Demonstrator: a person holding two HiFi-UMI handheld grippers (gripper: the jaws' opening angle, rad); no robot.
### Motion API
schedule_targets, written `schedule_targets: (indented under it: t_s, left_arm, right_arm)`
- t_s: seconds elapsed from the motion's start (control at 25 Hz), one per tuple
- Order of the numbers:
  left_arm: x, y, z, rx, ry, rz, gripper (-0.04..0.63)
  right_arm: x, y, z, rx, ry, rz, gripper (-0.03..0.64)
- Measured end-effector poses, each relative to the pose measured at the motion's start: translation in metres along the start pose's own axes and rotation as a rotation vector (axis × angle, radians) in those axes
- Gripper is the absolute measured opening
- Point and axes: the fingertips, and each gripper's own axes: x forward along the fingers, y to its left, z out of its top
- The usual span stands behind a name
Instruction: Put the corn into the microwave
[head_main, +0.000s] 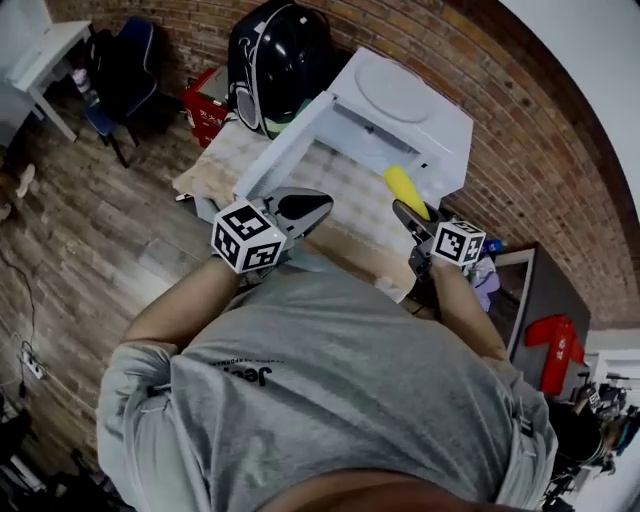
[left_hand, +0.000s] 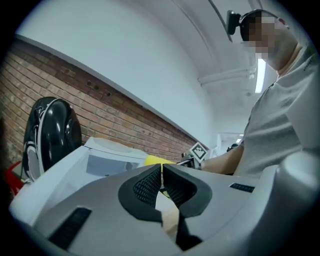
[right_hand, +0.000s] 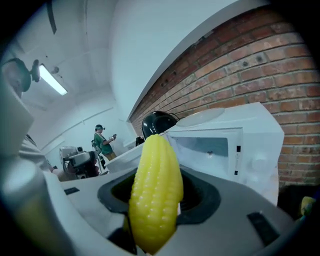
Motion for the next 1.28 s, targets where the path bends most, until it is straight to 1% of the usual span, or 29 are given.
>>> schedule_targets:
  t_s: [0.12, 0.24, 0.36, 0.52, 0.68, 0.92, 1.12, 1.28]
  left_arm:
    - [0.044, 0.0, -0.026, -0.05, 0.011, 0.095, 0.029]
    - [0.076, 0.01, -0.047, -0.098, 0.029, 0.157, 0.029]
    - [0.091, 0.025, -0.067, -0.132, 0.074, 0.192, 0.029]
    - [0.107, 0.049, -0.084, -0.132, 0.109, 0.221, 0.029]
    - [0.11, 0.069, -0.102, -0.121, 0.141, 0.224, 0.029]
    - [0.125, 0.083, -0.138, -0.139, 0.151, 0.19, 0.029]
    - [0.134, 0.105, -0.163, -0.15, 0.14, 0.19, 0.029]
    - [0.139, 0.124, -0.173, -0.143, 0.122, 0.207, 0.029]
  right_arm:
    - [-0.019, -0.02, -0.01, -0.05, 0.054, 0.045, 0.225]
    - [-0.024, -0.037, -0.017, -0.073, 0.065, 0.076, 0.225]
    - [-0.009, -0.054, -0.034, -0.049, 0.057, 0.061, 0.225]
    - [0.021, -0.083, -0.046, -0.025, 0.058, 0.012, 0.225]
    - [0.061, -0.097, -0.053, -0.018, 0.052, -0.022, 0.225]
    - [0.114, -0.124, -0.057, -0.044, 0.044, -0.091, 0.225]
    - [0.155, -0.15, -0.05, -0.093, 0.042, -0.139, 0.225]
    - [0.18, -0.165, -0.044, -0.135, 0.041, -0.185, 0.225]
